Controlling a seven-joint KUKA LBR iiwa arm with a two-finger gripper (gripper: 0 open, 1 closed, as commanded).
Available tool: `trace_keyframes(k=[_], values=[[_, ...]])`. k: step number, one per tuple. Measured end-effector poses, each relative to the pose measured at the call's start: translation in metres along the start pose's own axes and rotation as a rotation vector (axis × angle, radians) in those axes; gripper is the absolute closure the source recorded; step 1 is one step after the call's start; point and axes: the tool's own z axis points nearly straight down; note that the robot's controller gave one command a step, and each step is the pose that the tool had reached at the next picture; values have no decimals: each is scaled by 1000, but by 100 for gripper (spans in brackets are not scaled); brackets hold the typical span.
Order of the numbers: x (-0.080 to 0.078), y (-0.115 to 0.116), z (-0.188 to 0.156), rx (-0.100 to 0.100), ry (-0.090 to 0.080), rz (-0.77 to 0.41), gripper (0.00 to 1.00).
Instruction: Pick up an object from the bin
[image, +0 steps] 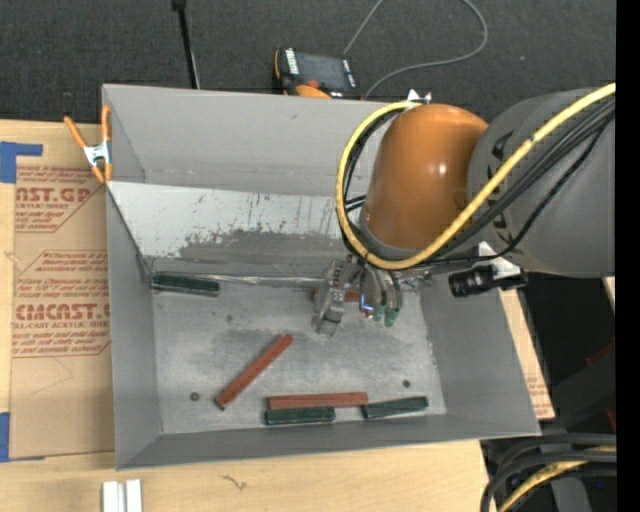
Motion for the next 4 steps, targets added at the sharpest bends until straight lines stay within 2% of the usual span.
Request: trace_keyframes(k=[1, 2, 3, 4], values=[[2, -1, 4, 5, 8, 2, 0], [31, 37, 152, 5, 17, -206, 0], [29, 37, 148, 3, 10, -204, 100], [10, 76, 1, -1, 1, -369, 100]])
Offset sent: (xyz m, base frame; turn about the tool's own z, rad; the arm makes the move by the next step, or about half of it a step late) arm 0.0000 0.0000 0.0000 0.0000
